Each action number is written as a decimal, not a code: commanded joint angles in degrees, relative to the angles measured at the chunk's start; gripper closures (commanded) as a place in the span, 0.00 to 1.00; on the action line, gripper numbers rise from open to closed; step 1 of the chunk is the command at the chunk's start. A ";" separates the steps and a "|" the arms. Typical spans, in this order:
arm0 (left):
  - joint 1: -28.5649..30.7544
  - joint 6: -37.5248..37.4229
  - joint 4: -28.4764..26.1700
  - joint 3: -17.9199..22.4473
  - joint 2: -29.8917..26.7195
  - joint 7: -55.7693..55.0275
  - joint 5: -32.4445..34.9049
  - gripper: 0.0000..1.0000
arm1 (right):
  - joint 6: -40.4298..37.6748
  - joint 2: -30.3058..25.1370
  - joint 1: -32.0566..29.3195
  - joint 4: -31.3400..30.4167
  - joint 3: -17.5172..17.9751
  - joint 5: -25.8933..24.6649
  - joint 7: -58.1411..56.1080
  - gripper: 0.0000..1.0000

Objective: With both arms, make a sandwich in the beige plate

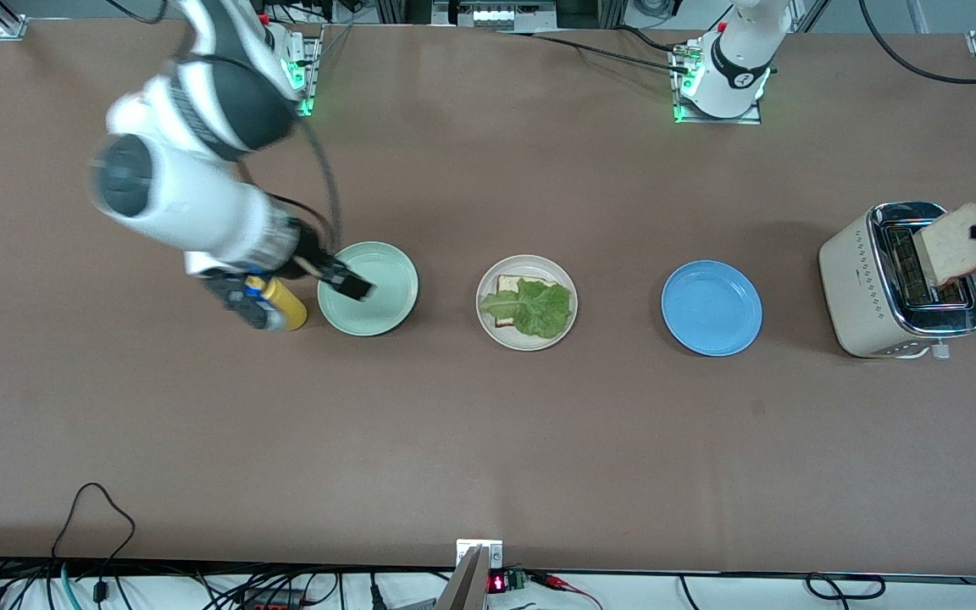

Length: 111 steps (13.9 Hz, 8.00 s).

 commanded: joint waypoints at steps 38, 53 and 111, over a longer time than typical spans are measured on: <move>-23.26 39.92 -20.73 -23.23 19.24 13.14 -55.09 1.00 | -15.58 -16.16 -5.47 -6.61 -17.38 -14.31 -51.57 0.00; -24.84 40.71 -19.76 -22.00 24.07 16.40 -57.91 1.00 | -15.76 -16.07 -5.29 -6.43 -17.12 -14.22 -51.39 0.00; -27.13 20.76 -20.11 -0.55 -28.13 -18.40 0.27 0.00 | -10.49 -14.93 -5.03 -5.99 -16.68 -13.96 -51.30 0.00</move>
